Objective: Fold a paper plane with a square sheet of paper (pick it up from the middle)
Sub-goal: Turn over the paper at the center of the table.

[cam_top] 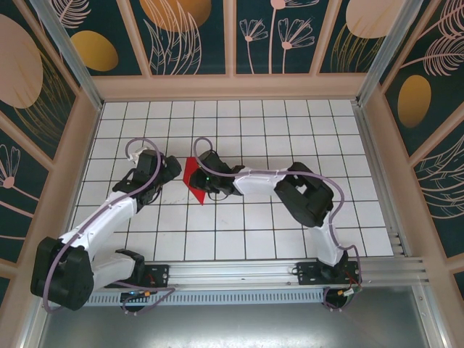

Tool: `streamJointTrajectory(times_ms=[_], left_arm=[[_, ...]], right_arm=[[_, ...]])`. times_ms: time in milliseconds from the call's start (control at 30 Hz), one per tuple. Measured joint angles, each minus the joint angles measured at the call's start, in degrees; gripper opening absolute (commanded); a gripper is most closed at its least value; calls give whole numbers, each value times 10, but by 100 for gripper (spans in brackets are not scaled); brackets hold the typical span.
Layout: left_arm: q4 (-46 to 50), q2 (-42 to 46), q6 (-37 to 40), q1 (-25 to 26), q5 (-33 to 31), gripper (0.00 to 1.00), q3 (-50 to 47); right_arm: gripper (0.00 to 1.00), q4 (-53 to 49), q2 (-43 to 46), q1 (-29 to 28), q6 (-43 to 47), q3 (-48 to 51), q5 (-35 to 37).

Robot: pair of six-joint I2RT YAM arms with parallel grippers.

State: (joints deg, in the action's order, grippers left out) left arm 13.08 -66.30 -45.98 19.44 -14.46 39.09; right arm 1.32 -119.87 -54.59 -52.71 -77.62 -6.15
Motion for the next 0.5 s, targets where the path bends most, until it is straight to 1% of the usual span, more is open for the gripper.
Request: streamJointTrajectory(times_ms=[167,333,500], left_arm=[[0,2,-2,0,1,99,0],[0,2,-2,-1,8,99,-1],[-5,-3,3,0,25,99,-2]], right_arm=[[27,-53,-24,0,25,-26,0],[28,-71,-21,2,96,-23,2],[28,-77,50,8,224,73,11]])
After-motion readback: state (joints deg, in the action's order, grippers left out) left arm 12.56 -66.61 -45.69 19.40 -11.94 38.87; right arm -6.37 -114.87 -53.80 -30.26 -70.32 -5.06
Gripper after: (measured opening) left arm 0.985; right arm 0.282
